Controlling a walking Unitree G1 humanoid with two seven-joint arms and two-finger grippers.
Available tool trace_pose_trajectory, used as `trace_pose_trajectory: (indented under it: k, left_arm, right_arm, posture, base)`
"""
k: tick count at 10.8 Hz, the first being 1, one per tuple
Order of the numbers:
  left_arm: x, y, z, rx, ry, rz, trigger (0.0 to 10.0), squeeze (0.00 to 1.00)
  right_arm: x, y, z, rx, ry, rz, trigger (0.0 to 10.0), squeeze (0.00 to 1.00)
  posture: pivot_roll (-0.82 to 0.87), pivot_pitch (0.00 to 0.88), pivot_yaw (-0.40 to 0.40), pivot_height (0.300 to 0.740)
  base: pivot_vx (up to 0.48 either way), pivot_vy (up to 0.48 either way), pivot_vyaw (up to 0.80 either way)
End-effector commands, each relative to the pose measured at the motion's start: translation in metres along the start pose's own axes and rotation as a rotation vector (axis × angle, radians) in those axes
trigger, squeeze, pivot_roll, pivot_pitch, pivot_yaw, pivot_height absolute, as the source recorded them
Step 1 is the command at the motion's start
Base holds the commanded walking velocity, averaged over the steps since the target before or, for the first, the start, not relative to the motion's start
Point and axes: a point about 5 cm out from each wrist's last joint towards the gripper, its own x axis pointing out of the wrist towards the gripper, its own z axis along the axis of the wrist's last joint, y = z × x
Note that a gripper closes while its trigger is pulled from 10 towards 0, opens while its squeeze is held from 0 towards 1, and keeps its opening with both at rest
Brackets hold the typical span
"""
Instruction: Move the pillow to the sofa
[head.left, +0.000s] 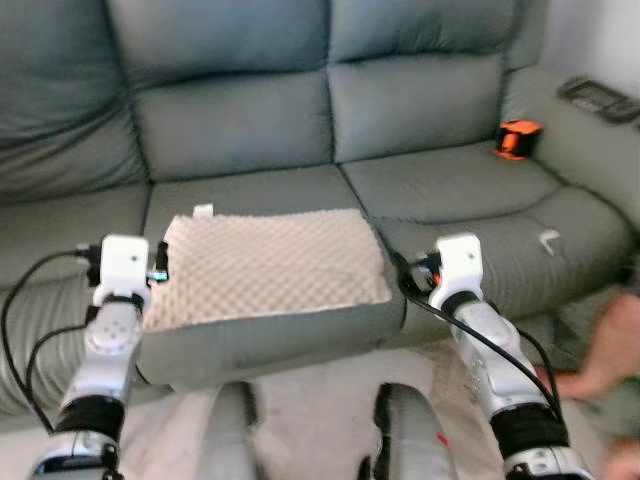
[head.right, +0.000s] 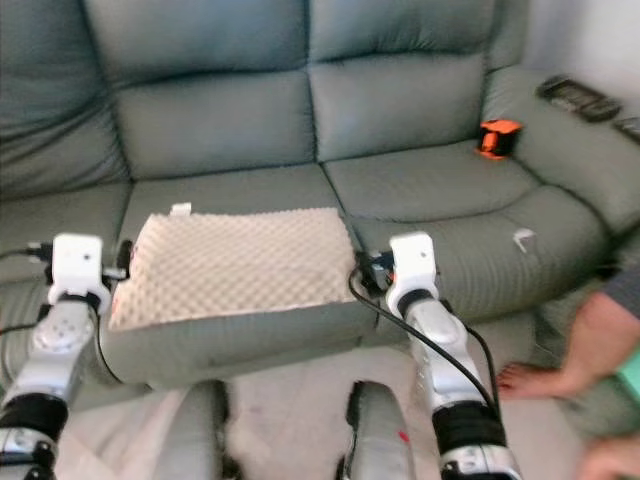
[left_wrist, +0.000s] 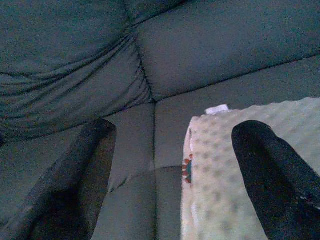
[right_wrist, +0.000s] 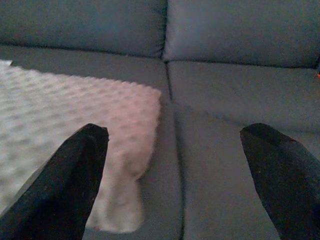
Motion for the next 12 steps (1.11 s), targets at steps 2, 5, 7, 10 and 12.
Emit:
trace_pose_trajectory:
  k: [2,5,7,10,12]
  left_arm:
    - [-0.001,0.002,0.0,0.014,0.001,0.0,10.0,0.0]
    - [-0.003,0.002,0.0,0.021,0.0,-0.001,10.0,0.0]
    - [-0.019,-0.007,-0.002,0.026,-0.017,-0.177,10.0,0.0]
    - [-0.033,-0.017,0.01,0.068,-0.068,-0.401,10.0,0.0]
    - [-0.038,-0.02,0.017,0.061,-0.068,-0.451,10.0,0.0]
  right_arm:
    - [0.0,-0.006,-0.002,0.008,0.032,-0.032,10.0,0.0]
    - [-0.002,-0.008,-0.015,0.04,0.125,-0.055,10.0,0.0]
    - [-0.004,-0.019,-0.029,0.098,0.229,-0.025,10.0,0.0]
    - [0.012,-0.005,-0.016,0.091,0.252,0.107,10.0,0.0]
    - [0.019,0.006,-0.016,0.144,0.272,0.174,10.0,0.0]
  posture:
    - [-0.03,0.0,0.005,0.59]
    - [-0.02,0.0,0.003,0.59]
    - [0.0,0.0,0.015,0.59]
    - [0.02,0.095,0.031,0.59]
    - [0.04,0.138,0.032,0.59]
  base:
    - [0.0,0.0,0.0]
    - [0.0,0.0,0.0]
    - [0.0,0.0,0.0]
    - [0.0,0.0,0.0]
    - [0.0,0.0,0.0]
